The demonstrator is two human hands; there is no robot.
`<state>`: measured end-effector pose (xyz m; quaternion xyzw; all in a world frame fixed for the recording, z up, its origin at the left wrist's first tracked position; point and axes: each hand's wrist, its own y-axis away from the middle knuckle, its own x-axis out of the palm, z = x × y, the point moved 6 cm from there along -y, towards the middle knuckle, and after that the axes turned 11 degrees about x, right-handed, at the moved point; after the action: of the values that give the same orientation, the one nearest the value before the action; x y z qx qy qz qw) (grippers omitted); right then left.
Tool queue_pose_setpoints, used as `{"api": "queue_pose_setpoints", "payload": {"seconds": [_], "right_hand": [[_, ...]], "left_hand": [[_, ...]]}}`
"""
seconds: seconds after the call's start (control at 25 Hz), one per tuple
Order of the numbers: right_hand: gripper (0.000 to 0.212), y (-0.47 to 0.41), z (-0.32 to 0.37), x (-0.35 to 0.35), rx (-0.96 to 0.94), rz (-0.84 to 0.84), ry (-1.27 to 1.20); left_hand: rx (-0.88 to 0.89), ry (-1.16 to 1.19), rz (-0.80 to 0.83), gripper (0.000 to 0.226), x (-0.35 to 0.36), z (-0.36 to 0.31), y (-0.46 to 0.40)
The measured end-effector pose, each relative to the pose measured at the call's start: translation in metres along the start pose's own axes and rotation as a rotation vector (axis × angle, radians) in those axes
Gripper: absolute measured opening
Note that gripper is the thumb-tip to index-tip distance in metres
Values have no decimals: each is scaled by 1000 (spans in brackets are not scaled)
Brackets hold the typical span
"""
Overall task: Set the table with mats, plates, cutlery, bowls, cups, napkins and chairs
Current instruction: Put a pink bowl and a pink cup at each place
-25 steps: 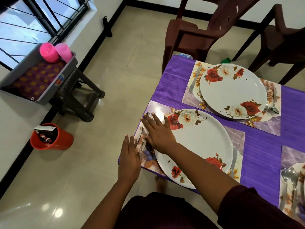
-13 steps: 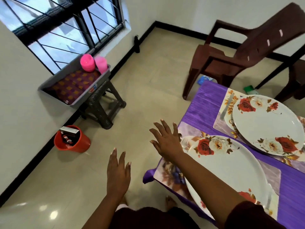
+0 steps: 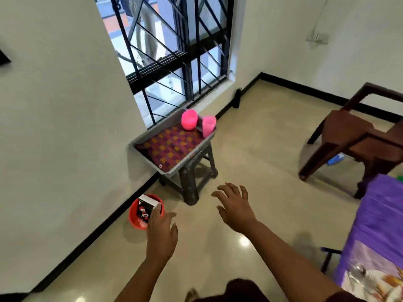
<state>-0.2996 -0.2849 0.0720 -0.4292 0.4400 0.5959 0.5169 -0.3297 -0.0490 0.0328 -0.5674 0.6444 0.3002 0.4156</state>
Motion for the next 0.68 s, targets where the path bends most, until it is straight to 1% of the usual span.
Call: {"api": "queue_pose_setpoints", "payload": {"seconds": [0.16, 0.24, 0.36, 0.48, 0.6, 0.68], "right_hand": [[40, -41, 13, 7, 42, 31, -13], [40, -74, 12, 10, 63, 41, -8], [37, -139, 6, 15, 84, 56, -4], [36, -222, 6, 25, 82, 68, -114], [36, -329, 6, 50, 92, 178, -322], [44, -393, 10, 67, 136, 331, -445]], "left_hand": [[-11, 74, 41, 31, 11, 19, -25], [-15, 110, 53, 27, 18, 26, -55], [-17, 107, 30, 26, 21, 41, -113], [-85, 112, 12, 25, 22, 66, -174], [-210, 162, 32, 21, 30, 97, -252], [-273, 189, 59, 18, 37, 112, -309]]}}
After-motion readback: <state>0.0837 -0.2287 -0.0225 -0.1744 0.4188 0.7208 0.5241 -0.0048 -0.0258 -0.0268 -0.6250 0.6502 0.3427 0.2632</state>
